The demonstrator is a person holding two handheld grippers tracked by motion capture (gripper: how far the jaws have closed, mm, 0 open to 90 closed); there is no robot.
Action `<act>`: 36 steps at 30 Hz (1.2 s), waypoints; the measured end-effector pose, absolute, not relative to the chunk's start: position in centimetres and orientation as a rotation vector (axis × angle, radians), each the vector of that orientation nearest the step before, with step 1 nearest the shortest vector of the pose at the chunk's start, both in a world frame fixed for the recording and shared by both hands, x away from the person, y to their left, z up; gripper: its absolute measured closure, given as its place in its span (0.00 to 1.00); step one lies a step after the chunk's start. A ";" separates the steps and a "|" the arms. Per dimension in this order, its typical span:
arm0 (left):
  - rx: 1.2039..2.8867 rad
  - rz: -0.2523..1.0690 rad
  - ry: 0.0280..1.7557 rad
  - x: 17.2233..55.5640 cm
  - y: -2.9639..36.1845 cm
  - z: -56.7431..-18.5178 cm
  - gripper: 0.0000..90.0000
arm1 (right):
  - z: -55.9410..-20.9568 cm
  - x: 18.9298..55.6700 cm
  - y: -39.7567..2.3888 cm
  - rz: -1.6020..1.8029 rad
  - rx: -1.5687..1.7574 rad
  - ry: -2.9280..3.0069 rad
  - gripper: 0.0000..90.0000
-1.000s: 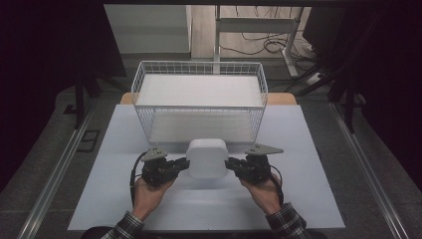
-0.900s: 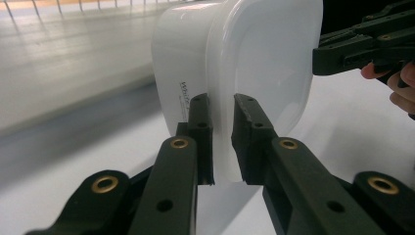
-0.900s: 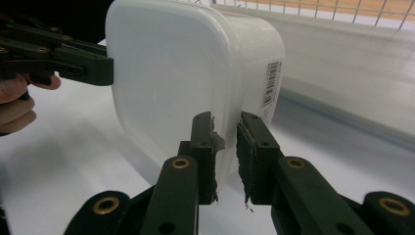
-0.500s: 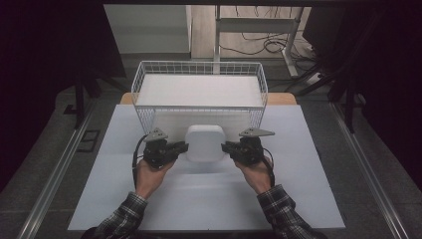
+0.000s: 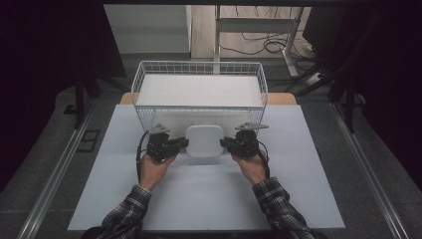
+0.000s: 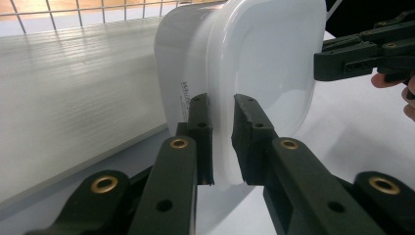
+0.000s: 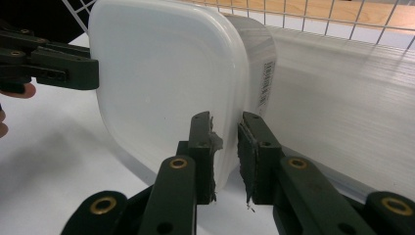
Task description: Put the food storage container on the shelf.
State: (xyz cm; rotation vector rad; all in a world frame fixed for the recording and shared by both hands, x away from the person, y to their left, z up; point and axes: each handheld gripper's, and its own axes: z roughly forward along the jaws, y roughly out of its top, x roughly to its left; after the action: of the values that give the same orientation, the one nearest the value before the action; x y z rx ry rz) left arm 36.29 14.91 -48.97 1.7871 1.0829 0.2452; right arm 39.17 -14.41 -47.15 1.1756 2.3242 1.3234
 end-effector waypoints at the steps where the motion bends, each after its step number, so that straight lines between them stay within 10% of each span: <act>1: 1.791 0.245 1.086 36.4 14.9 -49.1 0.88 | -47.2 39.2 -14.4 1.322 1.179 2.324 0.84; 36: 1.775 0.439 1.155 41.0 14.1 -48.9 0.67 | -47.4 43.7 -13.0 1.310 1.202 2.216 0.73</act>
State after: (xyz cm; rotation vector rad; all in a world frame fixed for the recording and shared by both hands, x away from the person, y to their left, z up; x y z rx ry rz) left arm 40.95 14.13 -48.88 1.7754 1.1545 0.4388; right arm 43.73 -12.98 -47.41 1.2024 2.2161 1.3096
